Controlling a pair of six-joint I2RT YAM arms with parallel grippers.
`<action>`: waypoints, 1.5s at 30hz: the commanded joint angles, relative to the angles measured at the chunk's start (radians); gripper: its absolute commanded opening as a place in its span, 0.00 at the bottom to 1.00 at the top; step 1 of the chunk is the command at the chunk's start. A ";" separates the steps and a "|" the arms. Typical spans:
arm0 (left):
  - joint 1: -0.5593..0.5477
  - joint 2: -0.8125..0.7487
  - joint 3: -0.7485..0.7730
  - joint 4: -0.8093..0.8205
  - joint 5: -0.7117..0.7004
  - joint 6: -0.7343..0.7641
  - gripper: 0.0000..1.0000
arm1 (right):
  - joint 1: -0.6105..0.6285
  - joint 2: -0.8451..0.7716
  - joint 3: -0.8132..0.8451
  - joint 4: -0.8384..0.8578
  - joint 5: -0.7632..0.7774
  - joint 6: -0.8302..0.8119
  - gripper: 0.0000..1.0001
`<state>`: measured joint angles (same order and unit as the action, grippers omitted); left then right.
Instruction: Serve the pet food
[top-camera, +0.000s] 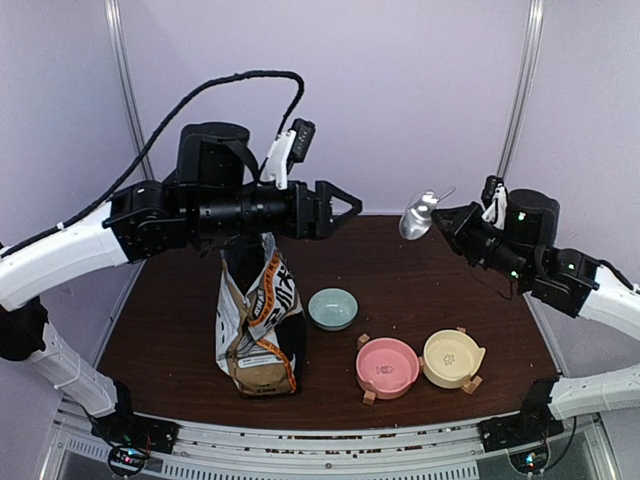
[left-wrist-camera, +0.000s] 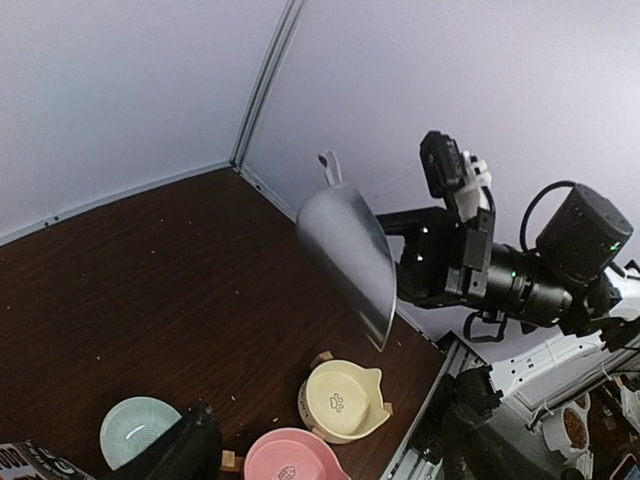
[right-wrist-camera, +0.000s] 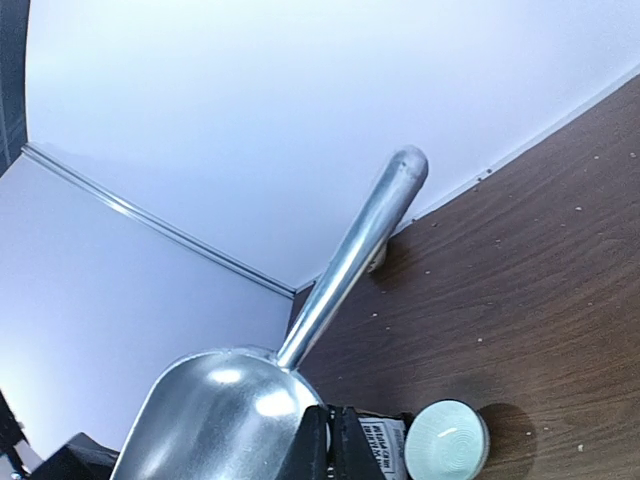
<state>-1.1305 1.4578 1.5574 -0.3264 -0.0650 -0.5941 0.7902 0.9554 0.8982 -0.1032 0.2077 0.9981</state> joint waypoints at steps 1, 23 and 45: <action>-0.019 0.047 0.054 0.086 0.085 0.010 0.80 | 0.087 0.090 0.122 0.026 0.112 -0.040 0.00; -0.023 0.148 0.148 -0.039 0.001 0.011 0.54 | 0.202 0.179 0.230 0.011 0.131 -0.118 0.00; -0.022 0.172 0.171 -0.054 -0.022 0.007 0.00 | 0.204 0.171 0.162 -0.001 0.028 -0.115 0.00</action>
<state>-1.1332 1.6218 1.6917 -0.4625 -0.1383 -0.5964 0.9813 1.1240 1.0851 -0.1120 0.3168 0.8703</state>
